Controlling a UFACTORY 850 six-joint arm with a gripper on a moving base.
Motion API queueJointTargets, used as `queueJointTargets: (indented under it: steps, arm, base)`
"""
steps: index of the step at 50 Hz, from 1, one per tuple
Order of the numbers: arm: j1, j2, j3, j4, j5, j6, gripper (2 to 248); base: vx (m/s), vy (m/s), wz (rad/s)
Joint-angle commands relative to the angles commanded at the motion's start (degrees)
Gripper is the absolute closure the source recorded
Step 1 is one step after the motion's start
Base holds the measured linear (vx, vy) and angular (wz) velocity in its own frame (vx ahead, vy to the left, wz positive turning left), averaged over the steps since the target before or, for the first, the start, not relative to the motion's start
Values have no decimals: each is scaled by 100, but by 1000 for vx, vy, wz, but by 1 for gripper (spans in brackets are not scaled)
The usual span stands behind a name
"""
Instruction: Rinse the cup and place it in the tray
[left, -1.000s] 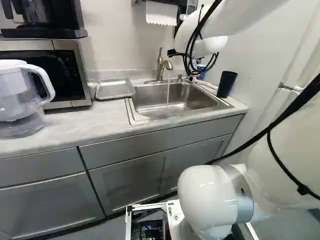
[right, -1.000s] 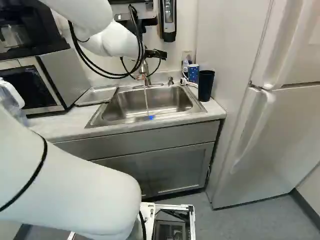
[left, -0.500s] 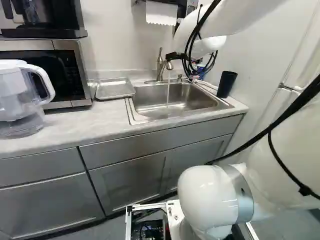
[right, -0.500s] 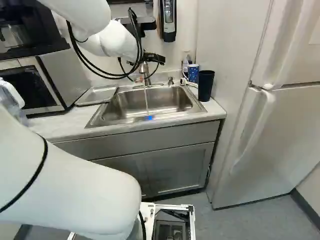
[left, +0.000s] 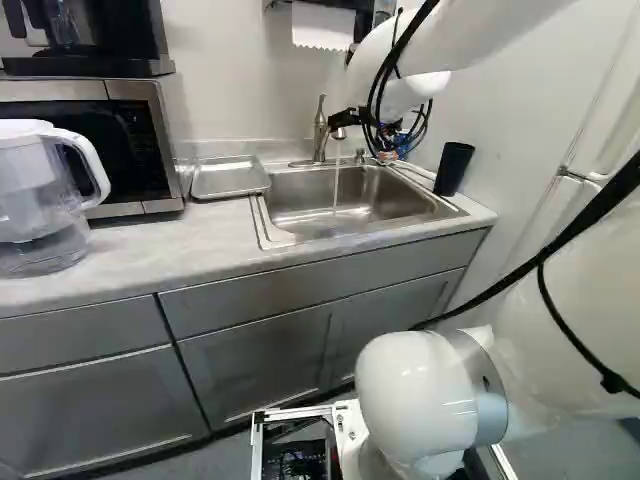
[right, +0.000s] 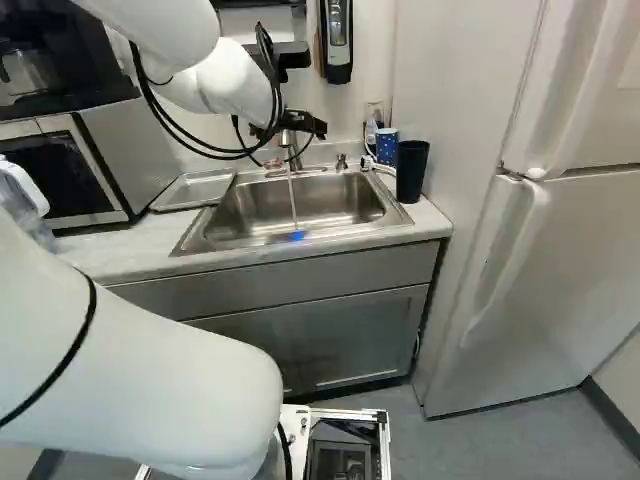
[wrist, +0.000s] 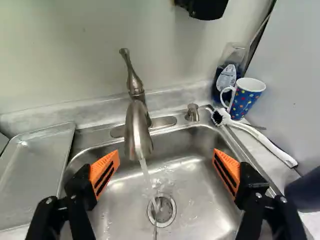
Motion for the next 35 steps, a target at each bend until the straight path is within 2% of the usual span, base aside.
queueJointTargets:
  steps: [35]
  arm:
    - [16,1,1,0,-752,0,3]
  base:
    - [0,0,0]
